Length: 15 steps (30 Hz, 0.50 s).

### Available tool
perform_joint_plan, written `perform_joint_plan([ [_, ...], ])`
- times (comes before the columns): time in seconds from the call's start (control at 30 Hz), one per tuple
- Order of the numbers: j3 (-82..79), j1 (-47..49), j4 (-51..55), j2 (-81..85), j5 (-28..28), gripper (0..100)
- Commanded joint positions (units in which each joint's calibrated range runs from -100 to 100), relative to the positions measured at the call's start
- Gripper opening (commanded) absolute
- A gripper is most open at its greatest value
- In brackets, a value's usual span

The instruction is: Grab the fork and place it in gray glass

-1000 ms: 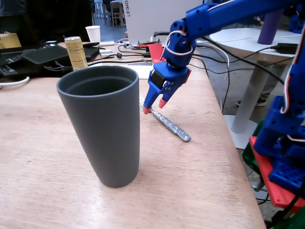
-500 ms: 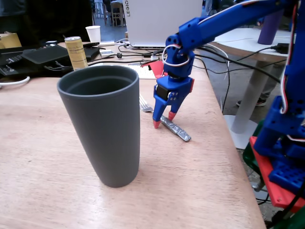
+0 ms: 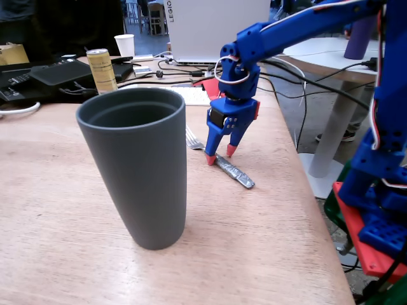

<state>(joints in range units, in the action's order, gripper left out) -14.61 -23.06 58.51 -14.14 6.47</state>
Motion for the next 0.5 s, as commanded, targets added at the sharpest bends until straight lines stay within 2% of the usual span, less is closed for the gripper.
perform_joint_plan([
  [0.0,2.01,-0.29,0.28,-0.01,-0.05,16],
  [0.07,2.01,-0.29,0.28,-0.44,-0.05,0],
  [0.47,1.44,0.73,0.36,1.62,-0.1,0],
])
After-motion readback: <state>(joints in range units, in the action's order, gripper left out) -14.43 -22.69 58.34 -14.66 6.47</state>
